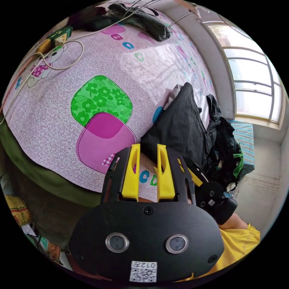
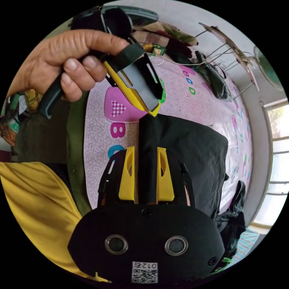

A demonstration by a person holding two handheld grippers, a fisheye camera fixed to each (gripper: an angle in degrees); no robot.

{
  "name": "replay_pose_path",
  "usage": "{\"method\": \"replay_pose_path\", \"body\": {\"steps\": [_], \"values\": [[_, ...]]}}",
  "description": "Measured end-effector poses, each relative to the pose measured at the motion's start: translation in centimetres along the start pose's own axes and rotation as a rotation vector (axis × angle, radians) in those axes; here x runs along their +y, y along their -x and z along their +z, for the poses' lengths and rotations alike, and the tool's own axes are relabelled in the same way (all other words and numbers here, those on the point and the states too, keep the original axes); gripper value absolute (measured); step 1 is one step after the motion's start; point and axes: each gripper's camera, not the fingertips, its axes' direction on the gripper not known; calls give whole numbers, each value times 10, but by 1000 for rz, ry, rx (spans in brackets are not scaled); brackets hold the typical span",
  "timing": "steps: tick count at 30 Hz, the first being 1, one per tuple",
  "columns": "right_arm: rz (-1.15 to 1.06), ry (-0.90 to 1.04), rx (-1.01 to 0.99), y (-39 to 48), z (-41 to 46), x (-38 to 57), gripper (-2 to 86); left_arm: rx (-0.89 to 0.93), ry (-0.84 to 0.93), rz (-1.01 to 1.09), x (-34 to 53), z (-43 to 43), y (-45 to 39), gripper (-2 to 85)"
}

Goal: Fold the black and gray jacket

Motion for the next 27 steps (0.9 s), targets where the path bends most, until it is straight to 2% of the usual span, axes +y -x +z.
{"method": "replay_pose_path", "body": {"steps": [4, 6, 8, 11, 14, 19, 22, 24, 27], "values": [[-39, 79, 41, -11, -8, -37, 68, 9, 20, -12, -9, 1, 20, 92], [11, 71, 37, -23, -18, -48, 41, 29, 35, -32, -13, 2, 33, 98], [153, 14, -84, -50, -36, -54, 21, 58, 39, -56, -14, 3, 42, 103], [246, -57, -180, -77, -56, -57, 12, 162, 21, -133, -16, 2, 59, 116], [247, -84, -171, -88, -70, -68, 9, 330, 14, -206, -18, 5, 74, 130], [289, -132, -163, -112, -94, -79, 9, 273, 13, -194, -24, 8, 80, 131], [332, -152, -191, -131, -106, -85, 10, 334, 2, -213, -24, 10, 89, 115], [319, -156, -187, -140, -112, -90, 12, 389, 13, -199, -25, 15, 92, 93], [287, -132, -196, -156, -118, -100, 21, 331, 9, -148, -26, 17, 89, 57]]}}
